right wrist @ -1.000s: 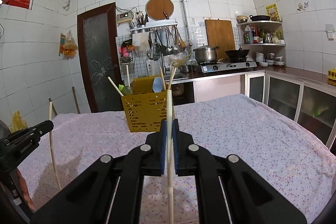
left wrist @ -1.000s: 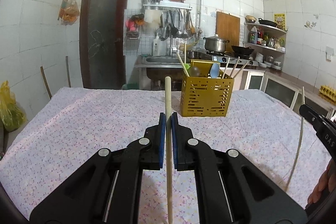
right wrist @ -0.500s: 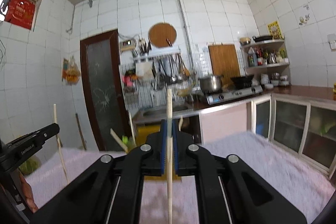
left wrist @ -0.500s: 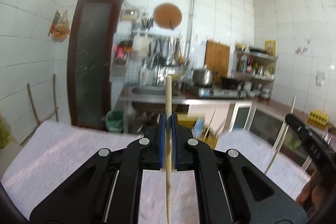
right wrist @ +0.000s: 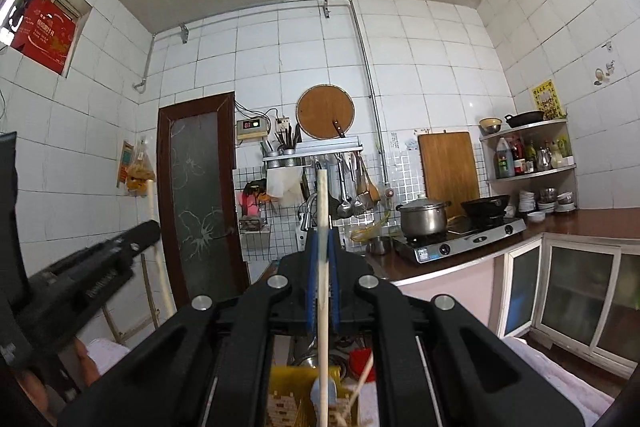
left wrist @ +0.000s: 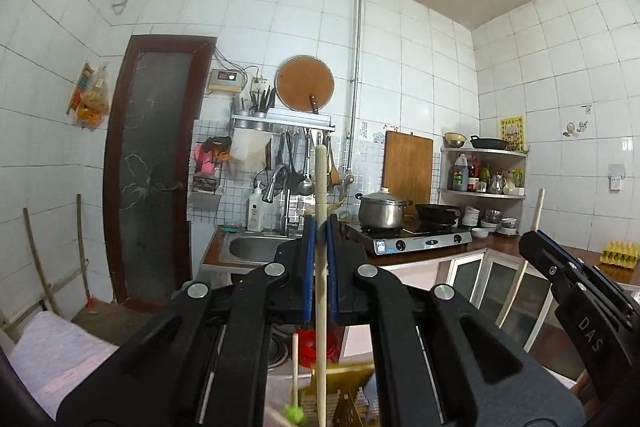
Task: Organize utensils
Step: 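Carry both chopsticks over the yellow holder and open both tools to drop them in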
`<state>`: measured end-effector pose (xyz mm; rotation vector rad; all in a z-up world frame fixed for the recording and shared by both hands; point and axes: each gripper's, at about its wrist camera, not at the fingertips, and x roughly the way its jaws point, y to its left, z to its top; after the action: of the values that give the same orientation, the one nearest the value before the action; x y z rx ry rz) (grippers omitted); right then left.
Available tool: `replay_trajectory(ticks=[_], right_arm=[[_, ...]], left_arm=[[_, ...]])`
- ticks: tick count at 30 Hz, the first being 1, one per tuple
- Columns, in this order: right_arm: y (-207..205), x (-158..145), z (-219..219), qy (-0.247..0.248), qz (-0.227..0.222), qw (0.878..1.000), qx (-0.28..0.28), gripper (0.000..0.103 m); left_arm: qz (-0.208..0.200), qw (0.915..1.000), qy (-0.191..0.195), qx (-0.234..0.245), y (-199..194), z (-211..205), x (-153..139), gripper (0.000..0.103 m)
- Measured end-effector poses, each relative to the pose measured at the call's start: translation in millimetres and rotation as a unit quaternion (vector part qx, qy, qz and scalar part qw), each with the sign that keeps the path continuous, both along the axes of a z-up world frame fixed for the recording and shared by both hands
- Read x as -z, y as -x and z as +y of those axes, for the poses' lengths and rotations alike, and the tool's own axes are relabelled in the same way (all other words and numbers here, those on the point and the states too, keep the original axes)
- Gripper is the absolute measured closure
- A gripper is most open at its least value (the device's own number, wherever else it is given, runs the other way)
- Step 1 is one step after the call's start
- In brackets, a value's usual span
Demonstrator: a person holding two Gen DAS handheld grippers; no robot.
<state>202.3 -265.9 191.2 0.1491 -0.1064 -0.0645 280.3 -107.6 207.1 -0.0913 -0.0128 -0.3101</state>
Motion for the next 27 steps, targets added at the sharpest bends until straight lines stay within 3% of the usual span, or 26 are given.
replay_trajectory(ticks=[8,14,18,19,20,21,22,23,27], right_arm=[[-54,39,0,0.010,0.030,1.000,-0.001,0.097],[-68,71,-4,0.014,0.068,0.998,0.006,0.097],[-63,70,-7,0.011,0.093,0.996,0.011,0.096],[-61,67,-7,0.012,0.098,0.995,0.014,0.090],[-57,65,-9,0.011,0.102,0.995,0.018,0.068],[-51,62,-10,0.009,0.104,0.994,0.025,0.052],[-41,59,-13,0.009,0.105,0.994,0.034,0.037],[-33,56,-14,0.012,0.106,0.994,0.039,0.037],[10,48,-24,0.016,0.124,0.991,0.050,0.035]], left_arm=[[0.033,0.9994,-0.014,0.001,-61,-21,47,0.098],[0.053,0.9983,-0.024,-0.008,-72,-20,75,0.098],[0.066,0.9966,-0.044,-0.020,-71,-17,76,0.096],[0.071,0.9962,-0.047,-0.021,-69,-14,74,0.092],[0.077,0.9956,-0.049,-0.022,-64,-10,71,0.076],[0.080,0.9953,-0.049,-0.023,-59,-6,68,0.056],[0.081,0.9953,-0.047,-0.025,-52,0,65,0.047],[0.079,0.9954,-0.046,-0.027,-42,7,62,0.037],[0.084,0.9937,-0.065,-0.037,4,34,52,0.022]])
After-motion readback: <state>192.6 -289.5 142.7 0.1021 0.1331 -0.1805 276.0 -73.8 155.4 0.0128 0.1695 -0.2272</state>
